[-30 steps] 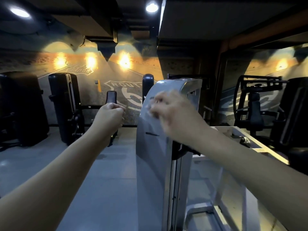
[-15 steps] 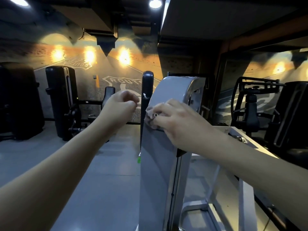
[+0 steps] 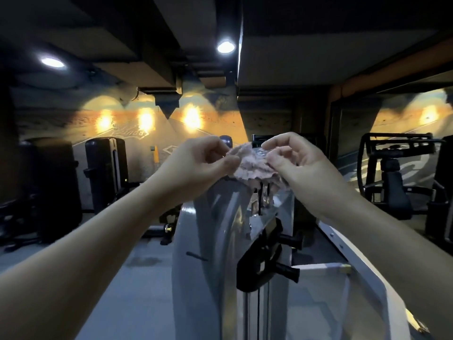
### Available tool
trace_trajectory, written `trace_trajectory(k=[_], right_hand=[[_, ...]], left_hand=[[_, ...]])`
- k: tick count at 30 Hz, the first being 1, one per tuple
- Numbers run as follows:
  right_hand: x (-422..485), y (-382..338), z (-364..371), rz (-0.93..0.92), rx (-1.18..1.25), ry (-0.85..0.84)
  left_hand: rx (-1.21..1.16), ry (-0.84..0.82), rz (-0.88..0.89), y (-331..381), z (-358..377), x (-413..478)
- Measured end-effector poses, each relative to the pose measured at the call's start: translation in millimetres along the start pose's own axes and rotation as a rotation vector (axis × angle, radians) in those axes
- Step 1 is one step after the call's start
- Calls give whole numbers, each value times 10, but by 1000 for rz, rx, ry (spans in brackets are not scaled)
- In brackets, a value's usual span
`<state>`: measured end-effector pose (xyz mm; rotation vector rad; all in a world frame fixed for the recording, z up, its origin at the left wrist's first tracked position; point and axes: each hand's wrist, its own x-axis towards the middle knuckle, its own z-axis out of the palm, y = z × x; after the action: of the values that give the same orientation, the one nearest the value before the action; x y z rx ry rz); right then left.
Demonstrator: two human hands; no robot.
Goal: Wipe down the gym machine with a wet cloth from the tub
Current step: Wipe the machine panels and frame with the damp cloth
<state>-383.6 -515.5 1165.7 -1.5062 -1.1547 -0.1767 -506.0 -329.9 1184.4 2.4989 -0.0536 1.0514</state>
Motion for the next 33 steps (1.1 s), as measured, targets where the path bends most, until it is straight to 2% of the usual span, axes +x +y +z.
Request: trace_trajectory(k=[3, 6, 9, 12, 14, 18, 20, 23, 25, 28, 30, 33], right_hand=[[111, 110, -60, -115, -47, -18], [174, 205, -20, -277, -370, -87], [218, 249, 67, -383, -462, -97], [213, 238, 46, -423, -502, -83], [177, 218, 10, -467, -551, -94], [252, 153, -92, -496, -709, -76], [404, 107, -177, -434, -700, 19], [643, 63, -224, -285, -609, 147], [748, 79, -199, -186, -659, 40], [862, 87, -168, 45, -793, -255], [1018, 108, -184, 111, -832, -294], [1265, 180, -213, 197, -916, -263]], left_hand=[[68, 55, -64, -48, 38, 200], [25, -45, -43, -119, 25, 244], [-73, -83, -19, -224, 17, 254], [-192, 22, -142, -350, 52, 381], [-181, 96, -235, -466, 77, 508], [-164, 4, -344, -634, 204, 698], [-138, -45, -392, -647, 292, 736], [-98, 13, -389, -692, 325, 769], [-53, -1, -355, -723, 312, 778], [-28, -71, -317, -746, 324, 790], [-34, -86, -303, -764, 322, 822], [-55, -115, -335, -736, 311, 841]])
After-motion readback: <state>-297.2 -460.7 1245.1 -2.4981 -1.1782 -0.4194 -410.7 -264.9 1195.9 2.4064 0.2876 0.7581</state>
